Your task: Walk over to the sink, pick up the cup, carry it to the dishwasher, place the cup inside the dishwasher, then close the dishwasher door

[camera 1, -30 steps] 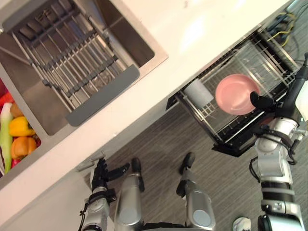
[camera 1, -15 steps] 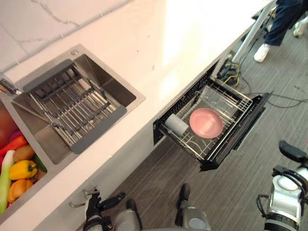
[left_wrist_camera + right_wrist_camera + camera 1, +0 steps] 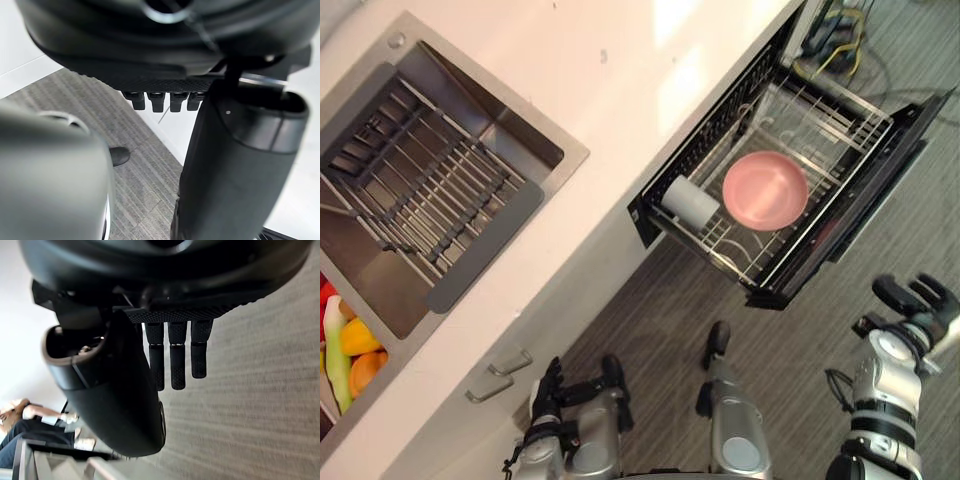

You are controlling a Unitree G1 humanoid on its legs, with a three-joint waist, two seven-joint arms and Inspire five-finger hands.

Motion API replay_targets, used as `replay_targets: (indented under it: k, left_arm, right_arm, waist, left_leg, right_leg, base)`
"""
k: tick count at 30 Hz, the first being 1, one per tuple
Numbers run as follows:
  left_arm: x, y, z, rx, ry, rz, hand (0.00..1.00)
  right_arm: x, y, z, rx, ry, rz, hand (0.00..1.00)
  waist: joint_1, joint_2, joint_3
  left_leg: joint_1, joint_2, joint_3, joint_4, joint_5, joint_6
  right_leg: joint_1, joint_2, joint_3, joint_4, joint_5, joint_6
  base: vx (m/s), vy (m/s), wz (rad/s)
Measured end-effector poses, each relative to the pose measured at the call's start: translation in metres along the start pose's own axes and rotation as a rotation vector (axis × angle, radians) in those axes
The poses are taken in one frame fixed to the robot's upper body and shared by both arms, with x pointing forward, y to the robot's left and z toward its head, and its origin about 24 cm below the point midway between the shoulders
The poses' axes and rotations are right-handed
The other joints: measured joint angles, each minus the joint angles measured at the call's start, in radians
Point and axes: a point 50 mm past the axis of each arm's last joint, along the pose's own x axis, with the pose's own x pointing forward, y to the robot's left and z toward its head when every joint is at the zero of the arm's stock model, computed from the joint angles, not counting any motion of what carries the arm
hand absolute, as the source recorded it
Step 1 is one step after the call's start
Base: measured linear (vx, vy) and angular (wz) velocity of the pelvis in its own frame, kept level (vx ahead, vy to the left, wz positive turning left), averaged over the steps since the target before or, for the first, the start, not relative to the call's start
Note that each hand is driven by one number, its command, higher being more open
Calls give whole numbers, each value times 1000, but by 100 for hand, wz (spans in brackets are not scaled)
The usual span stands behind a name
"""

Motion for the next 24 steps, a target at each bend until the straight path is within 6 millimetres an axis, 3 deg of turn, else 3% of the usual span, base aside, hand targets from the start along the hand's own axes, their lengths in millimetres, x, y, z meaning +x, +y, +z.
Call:
replay_targets:
  k: [3,8,11,15,20,24]
  left_arm:
    - [4,-4,8,-9,-25,-8,100]
    - [5,-9,9,-8,-27,-30,100]
    - [3,-15,7,-14,-22,-46,100]
    - [1,-16,0,-40,-10,-41,100]
    - [-3,-12,-11,-103,38,-82,100]
    - [-8,-11,-23,-160,104,-125,100]
  right_arm:
    - [4,19,16,-17,-55,91,0]
    - [13,17,31,-78,-127,103,0]
    - [18,18,33,-141,-154,100,0]
    - [23,26,33,-181,-146,103,0]
    - [36,32,40,-287,-147,132,0]
    - [40,40,39,-340,-113,182,0]
  waist:
    - [3,28,17]
    - [1,49,27]
    - [-1,66,32]
    - [1,77,29]
    - [48,108,12]
    - [85,124,-25]
  left_leg:
    - [-13,-17,-27,-4,3,6]
    - [-24,-42,-55,-6,11,18]
    - [-22,-49,-94,-8,22,31]
    - [-2,-63,-159,-50,46,26]
    - [52,-63,-264,-150,124,22]
    - [92,-67,-322,-157,141,28]
  right_leg:
    - [-2,-17,-15,0,2,5]
    - [5,-42,-38,0,7,15]
    - [34,-55,-77,0,7,18]
    - [81,-64,-147,1,-10,31]
    - [138,-78,-256,67,-55,25]
    - [205,-93,-317,105,-90,36]
  base:
    - [40,48,17]
    - [12,47,19]
    - [-22,32,34]
    - [-52,18,47]
    - [2,15,55]
    - [37,-5,50]
